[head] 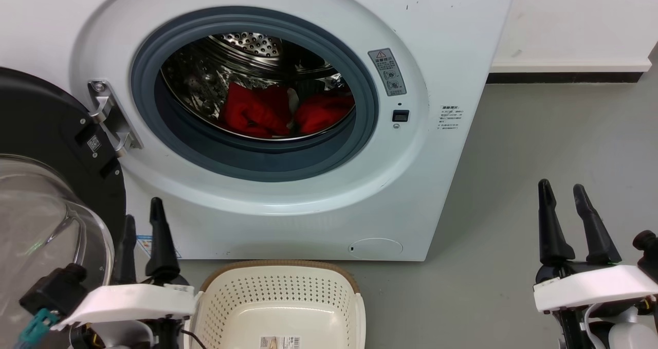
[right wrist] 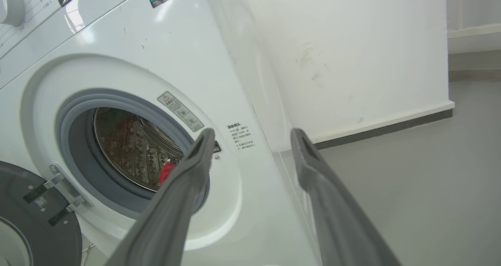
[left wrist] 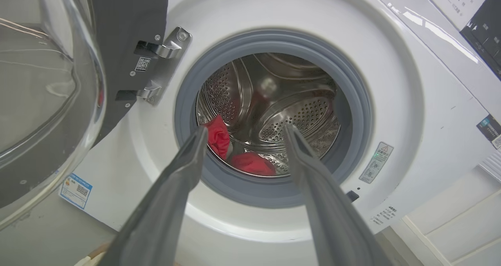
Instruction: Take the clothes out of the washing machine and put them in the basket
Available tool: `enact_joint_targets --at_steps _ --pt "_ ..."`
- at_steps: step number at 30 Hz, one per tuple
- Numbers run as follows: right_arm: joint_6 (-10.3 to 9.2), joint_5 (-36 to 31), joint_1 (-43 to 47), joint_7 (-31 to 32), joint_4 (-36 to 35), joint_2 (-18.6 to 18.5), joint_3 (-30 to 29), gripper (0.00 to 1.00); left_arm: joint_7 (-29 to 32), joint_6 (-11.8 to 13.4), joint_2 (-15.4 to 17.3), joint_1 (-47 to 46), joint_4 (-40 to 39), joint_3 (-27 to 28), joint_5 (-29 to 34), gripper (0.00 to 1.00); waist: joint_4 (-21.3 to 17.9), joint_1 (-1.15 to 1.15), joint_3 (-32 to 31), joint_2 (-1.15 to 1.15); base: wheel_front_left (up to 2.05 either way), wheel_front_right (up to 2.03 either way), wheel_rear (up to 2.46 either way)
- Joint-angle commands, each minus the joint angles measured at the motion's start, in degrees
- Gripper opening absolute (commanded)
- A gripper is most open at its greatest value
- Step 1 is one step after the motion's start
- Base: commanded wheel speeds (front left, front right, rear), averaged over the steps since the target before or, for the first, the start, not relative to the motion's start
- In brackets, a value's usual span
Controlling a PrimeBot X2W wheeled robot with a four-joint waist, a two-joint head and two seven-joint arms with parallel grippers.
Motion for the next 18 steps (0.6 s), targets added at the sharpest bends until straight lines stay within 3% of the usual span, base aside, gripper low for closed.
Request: enact_joint_targets --at_steps 1,7,18 --pt "0.00 -1.7 0.1 -0.5 -1.0 -0.3 0.1 1.00 -0.5 0.2 0.1 -0.2 -1.2 -0.5 2.0 1.00 0.0 0.00 0.0 0.00 0.00 0.00 0.00" --pt "0.00 -6.8 0.4 -1.4 -1.6 -0.3 1.0 1.00 -1.4 2.5 0.1 0.2 -2.6 -2.8 9.4 1.00 -0.1 0.00 0.3 0.00 0.00 0.00 0.00" --pt "0.00 -16.1 1.1 -3.0 -1.0 -0.3 2.3 1.00 -3.1 3.4 1.0 0.5 -3.2 -6.6 18.3 1.00 -0.3 0.00 0.4 0.00 0.00 0.00 0.00"
